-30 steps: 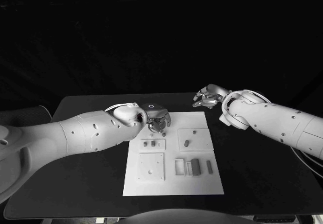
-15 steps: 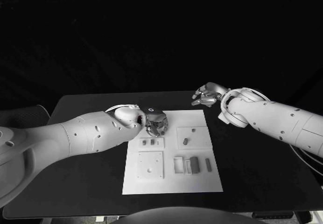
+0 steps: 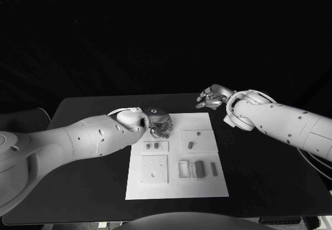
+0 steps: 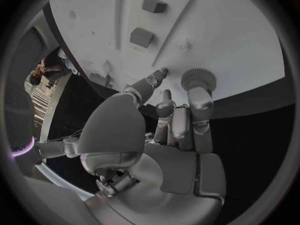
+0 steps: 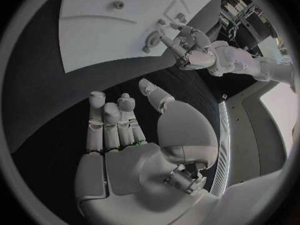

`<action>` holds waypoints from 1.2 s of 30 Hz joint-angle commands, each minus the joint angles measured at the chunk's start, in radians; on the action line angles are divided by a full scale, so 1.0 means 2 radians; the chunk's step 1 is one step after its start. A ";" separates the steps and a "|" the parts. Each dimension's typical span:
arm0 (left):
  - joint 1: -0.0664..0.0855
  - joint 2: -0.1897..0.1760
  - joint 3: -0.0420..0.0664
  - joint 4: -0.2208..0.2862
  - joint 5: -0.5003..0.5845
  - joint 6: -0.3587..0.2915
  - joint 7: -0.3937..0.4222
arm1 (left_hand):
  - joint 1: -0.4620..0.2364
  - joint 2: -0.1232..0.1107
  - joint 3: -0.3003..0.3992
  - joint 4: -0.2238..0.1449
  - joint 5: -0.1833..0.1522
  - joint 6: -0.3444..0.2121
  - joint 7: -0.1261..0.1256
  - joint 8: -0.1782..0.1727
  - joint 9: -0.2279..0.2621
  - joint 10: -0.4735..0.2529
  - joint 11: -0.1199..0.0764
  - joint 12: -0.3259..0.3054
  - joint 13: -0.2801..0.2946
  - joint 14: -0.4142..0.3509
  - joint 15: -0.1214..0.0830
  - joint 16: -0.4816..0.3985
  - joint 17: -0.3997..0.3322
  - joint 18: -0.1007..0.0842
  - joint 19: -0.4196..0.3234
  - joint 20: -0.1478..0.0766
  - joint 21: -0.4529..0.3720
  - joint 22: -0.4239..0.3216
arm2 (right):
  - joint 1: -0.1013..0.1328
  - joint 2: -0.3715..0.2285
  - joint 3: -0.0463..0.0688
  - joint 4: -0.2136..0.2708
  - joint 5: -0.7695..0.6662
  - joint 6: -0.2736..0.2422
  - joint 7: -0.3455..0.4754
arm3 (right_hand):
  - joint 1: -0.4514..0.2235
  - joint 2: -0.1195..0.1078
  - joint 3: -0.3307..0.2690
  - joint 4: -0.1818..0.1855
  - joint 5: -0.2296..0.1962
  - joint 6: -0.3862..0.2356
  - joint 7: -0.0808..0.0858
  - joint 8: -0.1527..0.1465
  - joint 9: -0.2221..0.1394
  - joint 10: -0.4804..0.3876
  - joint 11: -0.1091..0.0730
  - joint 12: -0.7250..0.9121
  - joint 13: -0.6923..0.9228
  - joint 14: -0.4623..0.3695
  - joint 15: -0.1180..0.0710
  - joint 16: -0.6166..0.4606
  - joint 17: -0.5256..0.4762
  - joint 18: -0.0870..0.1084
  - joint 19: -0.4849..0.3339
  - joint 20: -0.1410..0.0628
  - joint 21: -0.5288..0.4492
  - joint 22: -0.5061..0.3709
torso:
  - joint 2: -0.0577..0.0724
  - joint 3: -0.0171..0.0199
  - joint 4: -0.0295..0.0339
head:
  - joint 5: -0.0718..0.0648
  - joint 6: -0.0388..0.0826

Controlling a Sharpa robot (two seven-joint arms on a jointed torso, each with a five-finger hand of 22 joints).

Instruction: Assemble the parts on the task board

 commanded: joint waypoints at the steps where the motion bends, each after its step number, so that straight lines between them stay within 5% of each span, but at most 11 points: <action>1: -0.003 0.002 0.000 -0.003 0.005 -0.010 0.006 | 0.001 0.006 0.001 0.004 -0.002 -0.001 0.004 0.000 -0.001 0.000 0.003 -0.003 0.001 -0.001 0.003 -0.003 0.001 0.051 -0.002 0.000 0.000 0.006 | 0.000 0.000 0.000 0.002 -0.005 0.005 0.003 | -0.004 0.001 0.000 0.003 0.000 0.000 0.004 -0.002 -0.001 -0.002 0.000 0.003 -0.001 0.001 -0.002 0.002 -0.001 0.008 0.001 -0.003 0.001 -0.001 | 0.000 0.0005 -0.0002 | 0.000 0.000; 19: -0.017 0.006 0.000 -0.019 0.010 -0.026 0.008 | 0.000 0.008 -0.001 0.005 -0.002 0.002 0.005 0.002 -0.004 -0.001 0.005 -0.005 0.003 -0.002 0.005 -0.006 0.001 0.052 -0.003 0.002 0.000 0.006 | 0.000 -0.002 0.000 0.003 -0.005 0.005 0.002 | -0.004 0.001 0.001 0.003 0.000 0.000 0.004 -0.002 0.000 -0.001 0.000 0.003 -0.001 0.001 -0.002 0.003 -0.001 0.008 0.001 -0.003 0.001 -0.001 | 0.000 0.0004 0.0002 | -0.001 -0.002; 36: -0.022 0.009 0.000 -0.023 0.015 -0.024 0.012 | -0.002 0.020 -0.003 0.008 -0.002 0.010 0.007 0.007 -0.009 -0.001 0.007 -0.007 0.007 0.000 0.006 -0.009 0.007 0.054 -0.003 0.003 0.000 0.007 | 0.000 -0.001 0.000 0.003 -0.005 0.006 0.002 | -0.004 0.001 0.001 0.004 0.000 0.001 0.004 -0.002 0.000 -0.001 0.000 0.003 -0.001 0.002 -0.003 0.003 -0.001 0.008 0.001 -0.004 0.001 -0.001 | 0.000 0.0004 0.0003 | -0.002 -0.003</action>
